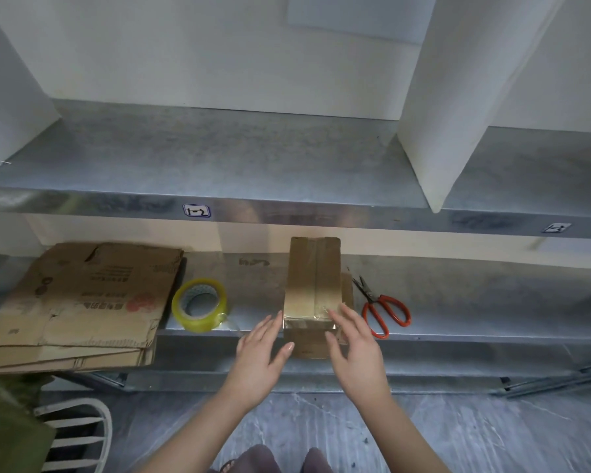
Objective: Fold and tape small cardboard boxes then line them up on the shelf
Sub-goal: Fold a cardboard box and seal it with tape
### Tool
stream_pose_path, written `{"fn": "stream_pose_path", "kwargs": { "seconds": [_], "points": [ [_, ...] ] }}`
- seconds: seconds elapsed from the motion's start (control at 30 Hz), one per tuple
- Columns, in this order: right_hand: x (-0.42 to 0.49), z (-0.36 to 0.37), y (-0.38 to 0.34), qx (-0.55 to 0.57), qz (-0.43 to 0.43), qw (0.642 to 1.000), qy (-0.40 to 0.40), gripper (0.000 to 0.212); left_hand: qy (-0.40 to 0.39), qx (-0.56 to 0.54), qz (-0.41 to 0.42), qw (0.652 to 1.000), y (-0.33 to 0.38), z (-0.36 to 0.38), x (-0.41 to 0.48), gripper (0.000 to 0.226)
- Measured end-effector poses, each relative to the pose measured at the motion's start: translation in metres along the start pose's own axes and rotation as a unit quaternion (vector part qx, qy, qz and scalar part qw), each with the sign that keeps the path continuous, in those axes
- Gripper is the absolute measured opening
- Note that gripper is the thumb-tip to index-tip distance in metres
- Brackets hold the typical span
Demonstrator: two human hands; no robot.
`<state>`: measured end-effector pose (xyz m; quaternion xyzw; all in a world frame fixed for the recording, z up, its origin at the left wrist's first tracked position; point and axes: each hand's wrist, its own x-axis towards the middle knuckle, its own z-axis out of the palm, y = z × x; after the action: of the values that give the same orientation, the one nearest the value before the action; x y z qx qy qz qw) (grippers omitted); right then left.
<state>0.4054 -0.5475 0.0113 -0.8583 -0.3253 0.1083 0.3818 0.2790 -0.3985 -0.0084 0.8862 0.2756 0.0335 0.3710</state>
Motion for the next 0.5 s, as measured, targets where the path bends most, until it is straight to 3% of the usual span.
{"fn": "stream_pose_path", "kwargs": {
  "seconds": [0.1, 0.23, 0.33, 0.5],
  "points": [
    [0.01, -0.009, 0.008, 0.079, 0.025, 0.996, 0.015, 0.031, 0.024, 0.021, 0.004, 0.999, 0.006, 0.0, 0.006, 0.058],
    [0.02, -0.013, 0.015, 0.091, 0.022, 0.996, -0.002, 0.032, 0.063, 0.039, 0.014, 0.997, 0.013, -0.009, 0.023, 0.045],
    [0.024, -0.007, 0.015, 0.08, 0.021, 0.996, 0.035, 0.028, 0.09, 0.071, 0.023, 0.993, 0.015, -0.011, 0.036, 0.03],
    [0.021, 0.0, 0.016, 0.094, 0.005, 0.993, 0.065, 0.041, 0.122, 0.077, 0.039, 0.989, 0.017, -0.005, 0.038, 0.018]
  ]
}}
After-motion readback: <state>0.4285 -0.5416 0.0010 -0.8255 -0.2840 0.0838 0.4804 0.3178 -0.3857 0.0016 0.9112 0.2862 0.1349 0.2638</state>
